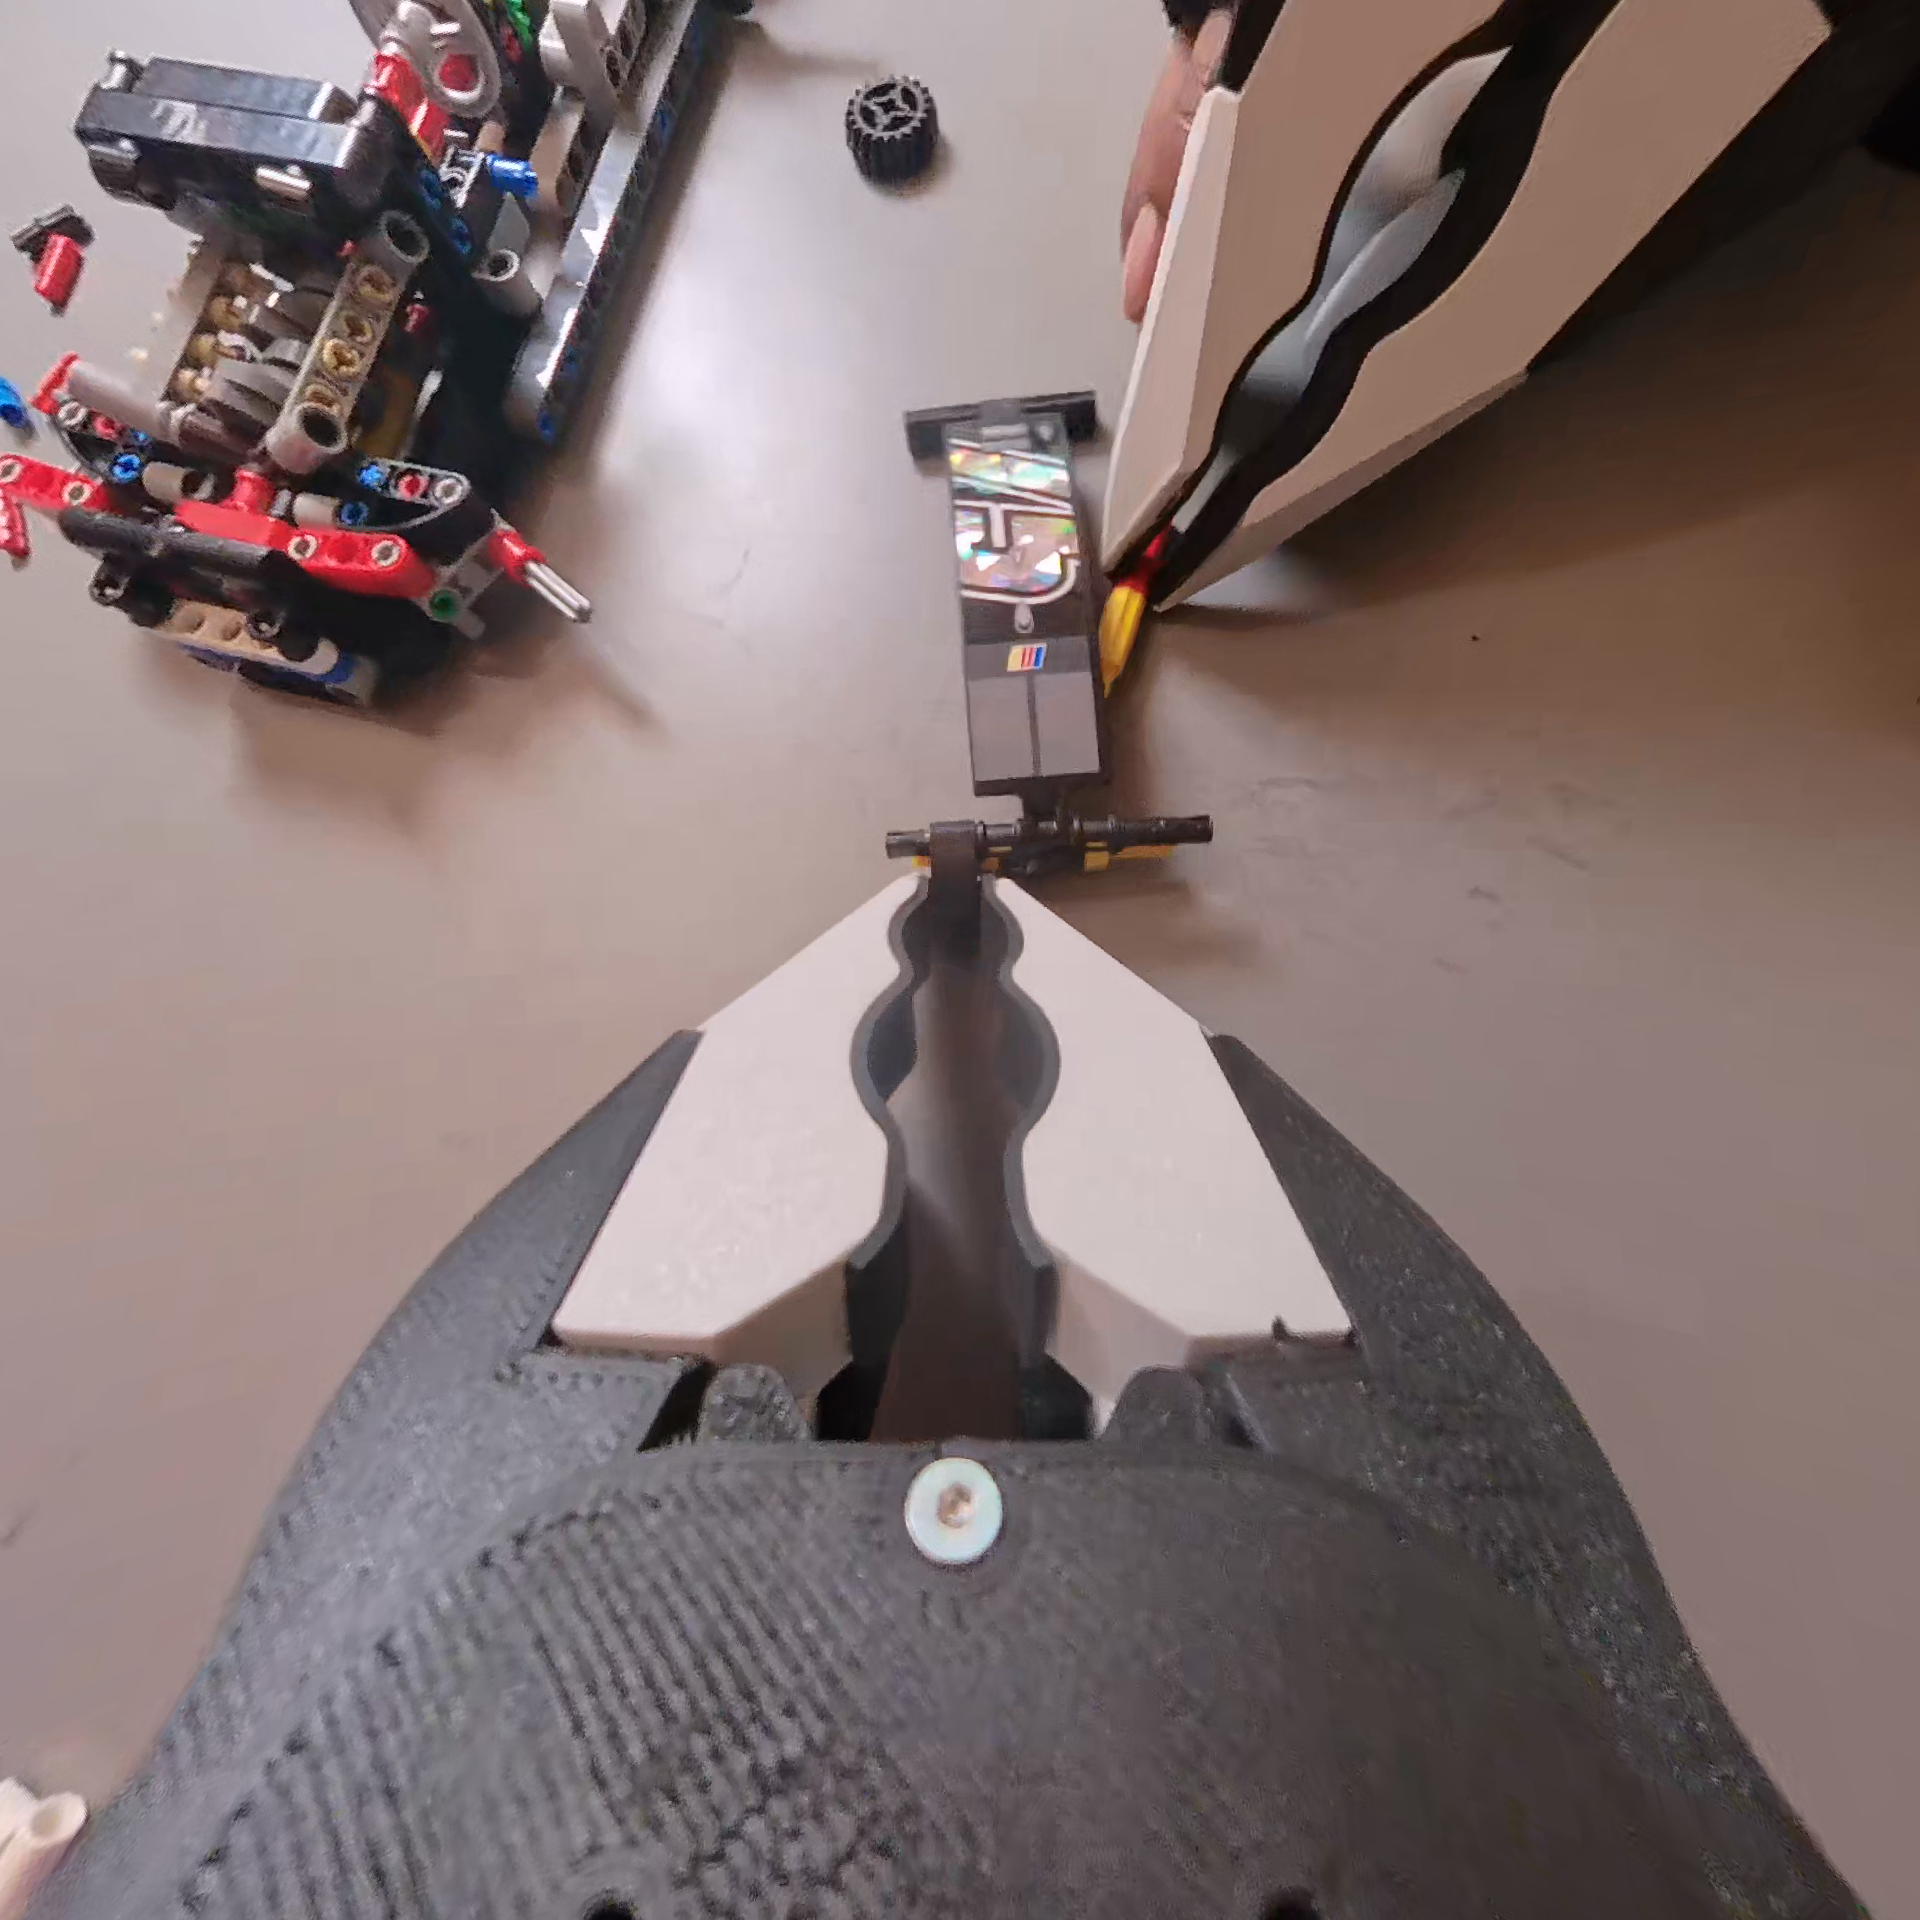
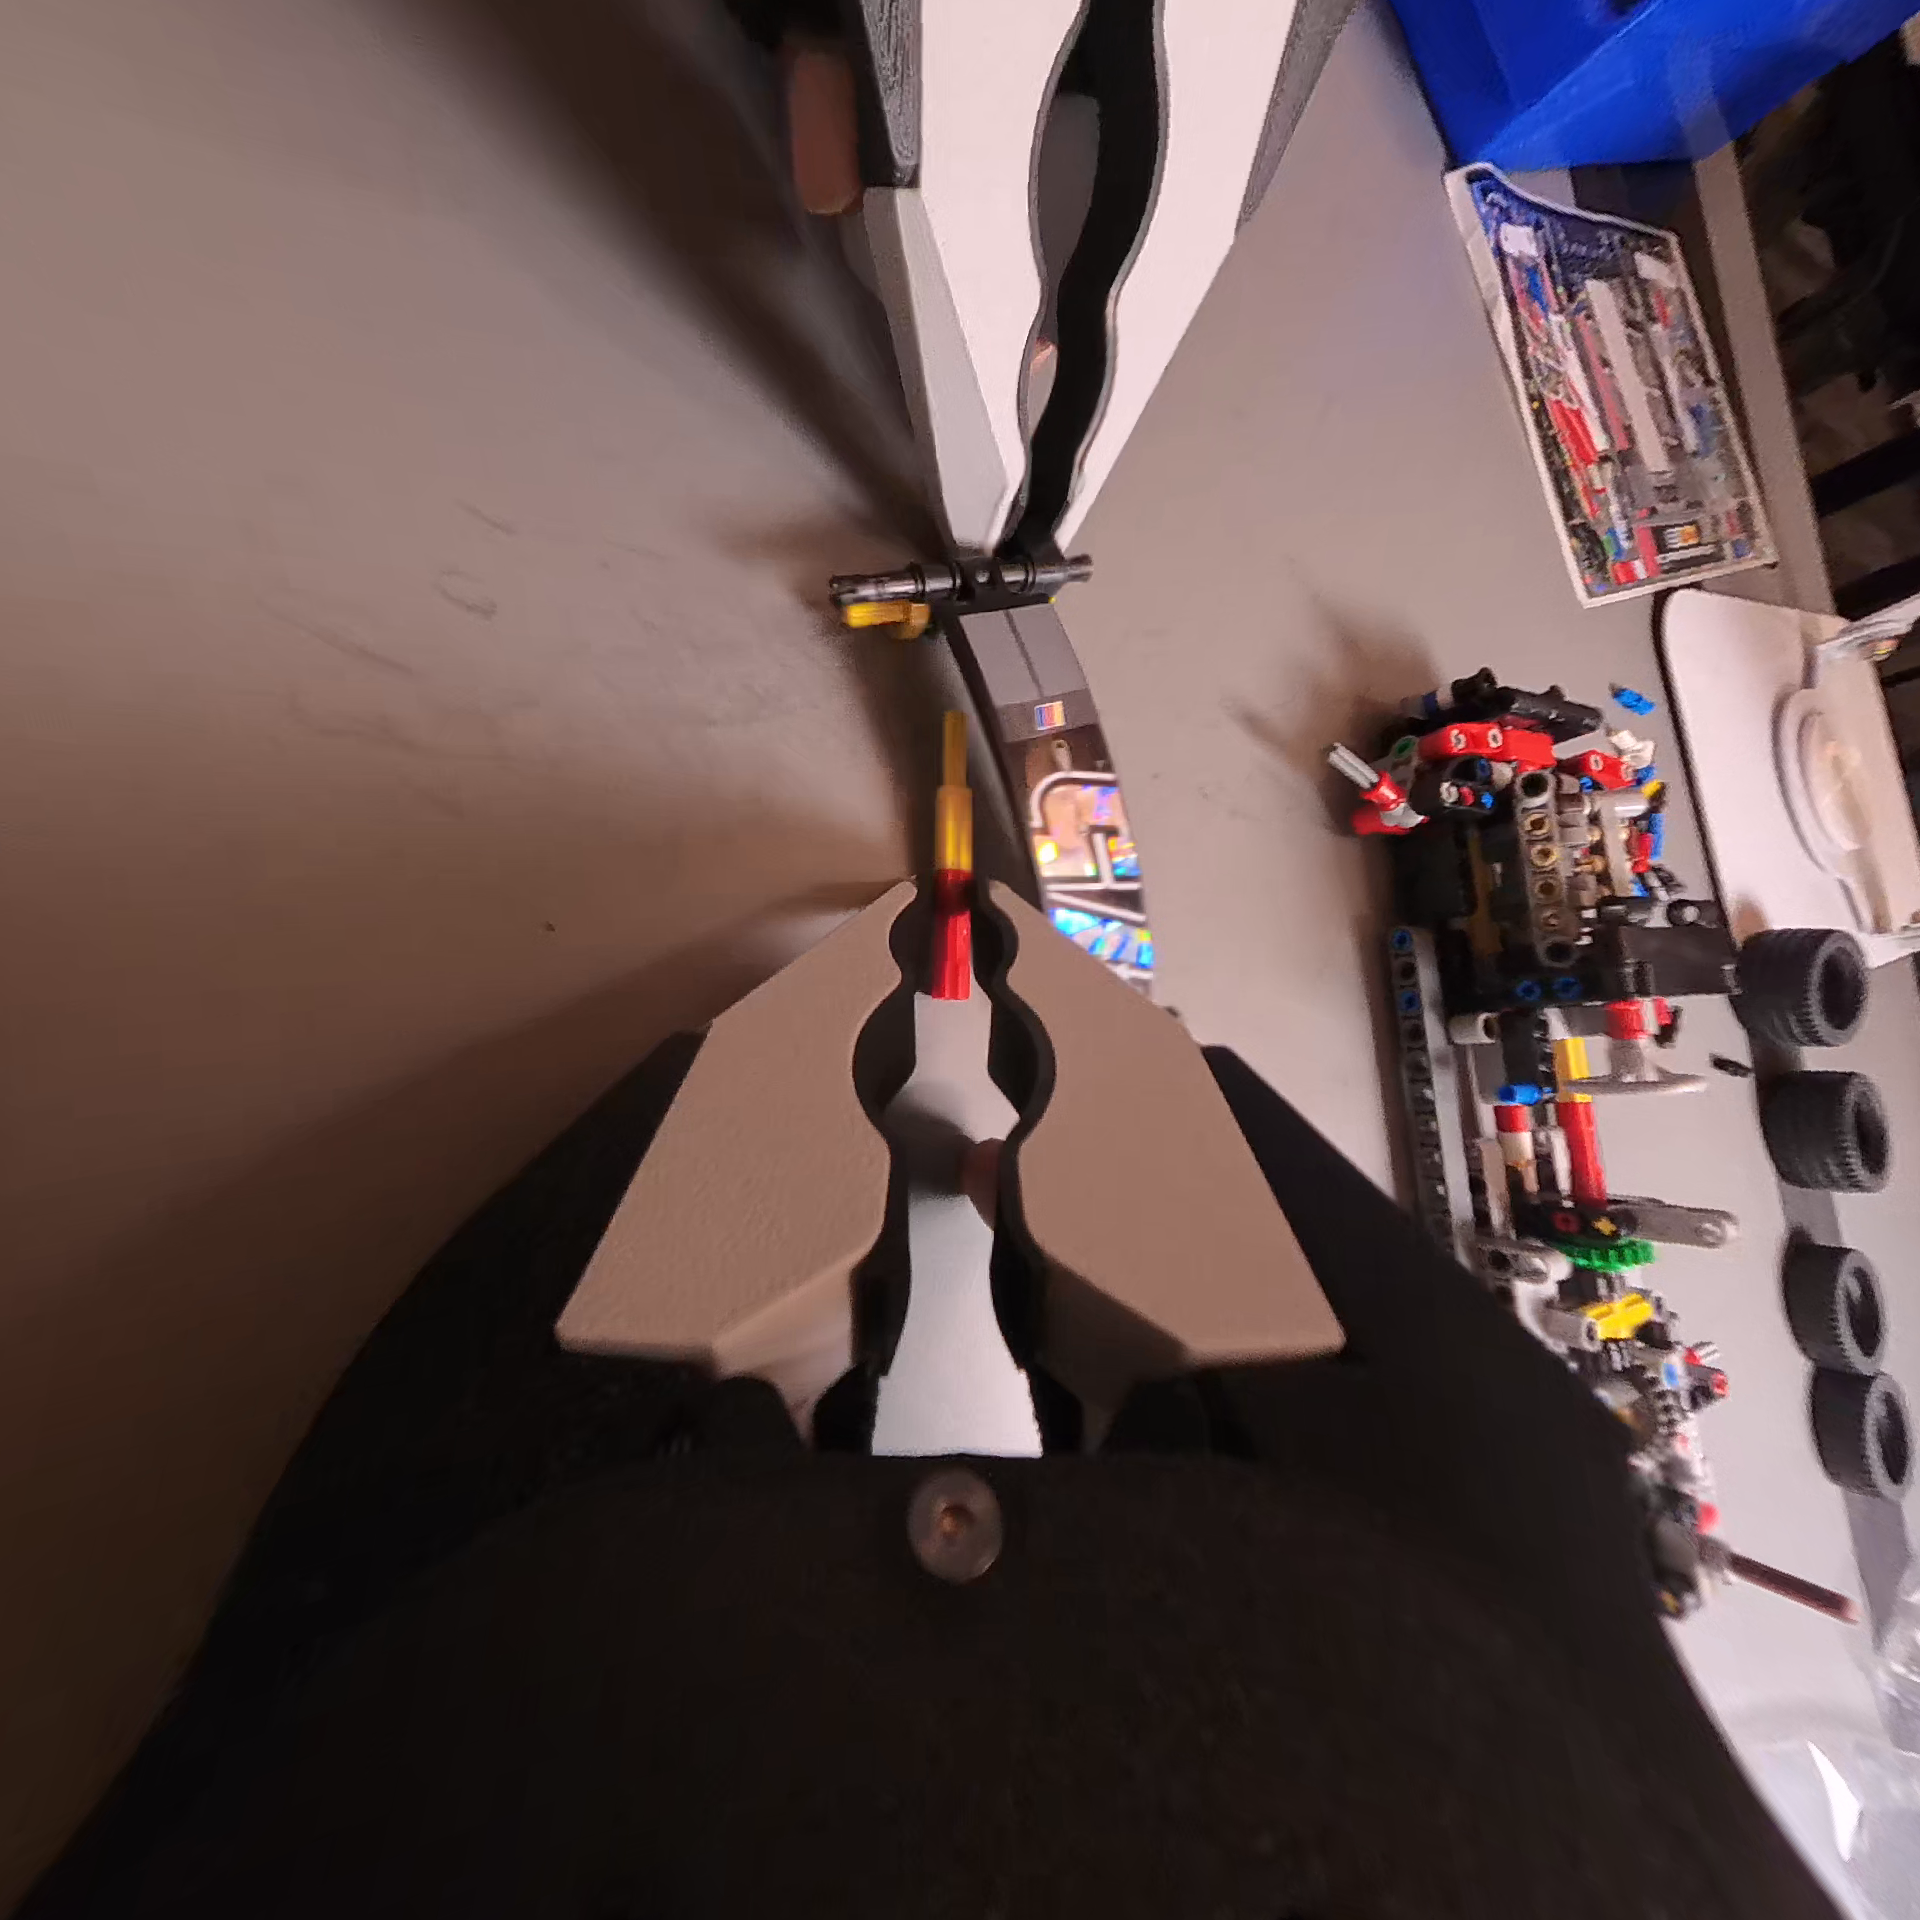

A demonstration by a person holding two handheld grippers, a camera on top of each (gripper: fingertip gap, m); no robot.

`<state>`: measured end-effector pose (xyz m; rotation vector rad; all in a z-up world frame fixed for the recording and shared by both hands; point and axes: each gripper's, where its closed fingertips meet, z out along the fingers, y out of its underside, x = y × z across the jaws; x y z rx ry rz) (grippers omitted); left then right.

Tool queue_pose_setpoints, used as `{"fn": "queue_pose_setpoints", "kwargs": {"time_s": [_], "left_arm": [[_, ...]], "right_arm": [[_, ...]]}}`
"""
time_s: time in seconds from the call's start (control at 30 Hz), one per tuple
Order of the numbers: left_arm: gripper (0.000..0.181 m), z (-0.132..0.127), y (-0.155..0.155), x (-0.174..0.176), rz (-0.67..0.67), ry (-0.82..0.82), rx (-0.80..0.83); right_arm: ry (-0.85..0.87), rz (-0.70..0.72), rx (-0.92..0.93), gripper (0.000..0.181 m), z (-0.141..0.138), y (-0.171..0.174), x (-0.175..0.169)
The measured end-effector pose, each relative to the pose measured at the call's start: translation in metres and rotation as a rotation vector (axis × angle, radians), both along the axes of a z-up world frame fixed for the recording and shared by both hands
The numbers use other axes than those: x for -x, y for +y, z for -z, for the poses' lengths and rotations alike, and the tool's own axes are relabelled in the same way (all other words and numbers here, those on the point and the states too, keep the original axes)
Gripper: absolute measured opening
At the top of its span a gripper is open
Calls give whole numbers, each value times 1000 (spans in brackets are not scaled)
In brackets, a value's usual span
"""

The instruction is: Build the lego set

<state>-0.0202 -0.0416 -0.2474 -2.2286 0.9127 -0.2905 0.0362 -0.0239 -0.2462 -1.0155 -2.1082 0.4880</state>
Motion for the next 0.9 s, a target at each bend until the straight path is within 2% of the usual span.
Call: {"fn": "queue_pose_setpoints", "kwargs": {"time_s": [0.03, 0.37, 0.9], "left_arm": [[6, 0, 0, 0, 15, -7, 5], [6, 0, 6, -2, 32, -29, 18], [7, 0, 7, 1, 123, -58, -89]], "right_arm": [[10, 3, -30, 3, 0, 2, 2], [105, -68, -266, 3, -2, 1, 17], [162, -166, -397, 4, -2, 3, 22]]}}
